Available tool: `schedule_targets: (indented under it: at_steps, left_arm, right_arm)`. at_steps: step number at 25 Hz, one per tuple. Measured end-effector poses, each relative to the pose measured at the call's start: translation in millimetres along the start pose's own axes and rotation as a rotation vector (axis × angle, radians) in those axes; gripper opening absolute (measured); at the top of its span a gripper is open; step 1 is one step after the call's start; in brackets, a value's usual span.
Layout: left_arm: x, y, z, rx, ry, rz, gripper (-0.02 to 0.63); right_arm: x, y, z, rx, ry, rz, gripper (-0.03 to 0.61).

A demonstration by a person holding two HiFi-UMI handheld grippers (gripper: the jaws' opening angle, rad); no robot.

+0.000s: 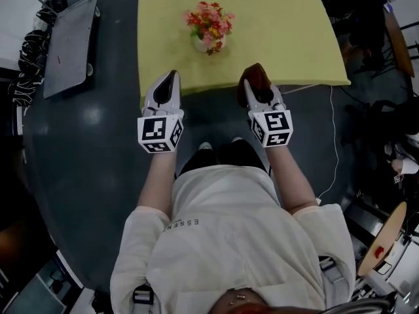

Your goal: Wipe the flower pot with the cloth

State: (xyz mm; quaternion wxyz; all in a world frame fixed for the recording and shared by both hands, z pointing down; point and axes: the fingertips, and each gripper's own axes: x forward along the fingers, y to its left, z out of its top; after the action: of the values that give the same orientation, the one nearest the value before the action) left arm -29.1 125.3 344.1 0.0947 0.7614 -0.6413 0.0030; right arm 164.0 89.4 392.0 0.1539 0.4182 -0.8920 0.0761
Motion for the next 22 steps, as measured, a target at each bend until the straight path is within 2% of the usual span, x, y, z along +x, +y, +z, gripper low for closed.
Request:
schedule_targets:
  at_steps: [3,11,16,22]
  left_arm:
    - [-7,-3,6,-0.01,-0.013,0.01,0.014]
    - [-22,-17,19,0.033,-0.056,0.005,0.014]
    - [-26,-21,19,0.058,-0.055,0.002,0.014]
    - [-30,-25,20,0.044,-0.081,-0.034,0.014]
  right_arm:
    - [-9,0,-1,-0.003,0.0,0.001,0.057]
    - [-16,5,8,-0.047,-0.04,0.035,0.052]
    - [-11,3,8,0.004,-0.041,0.047,0.052]
    - [-9,4,9,-0.01,-0.037,0.047,0.052]
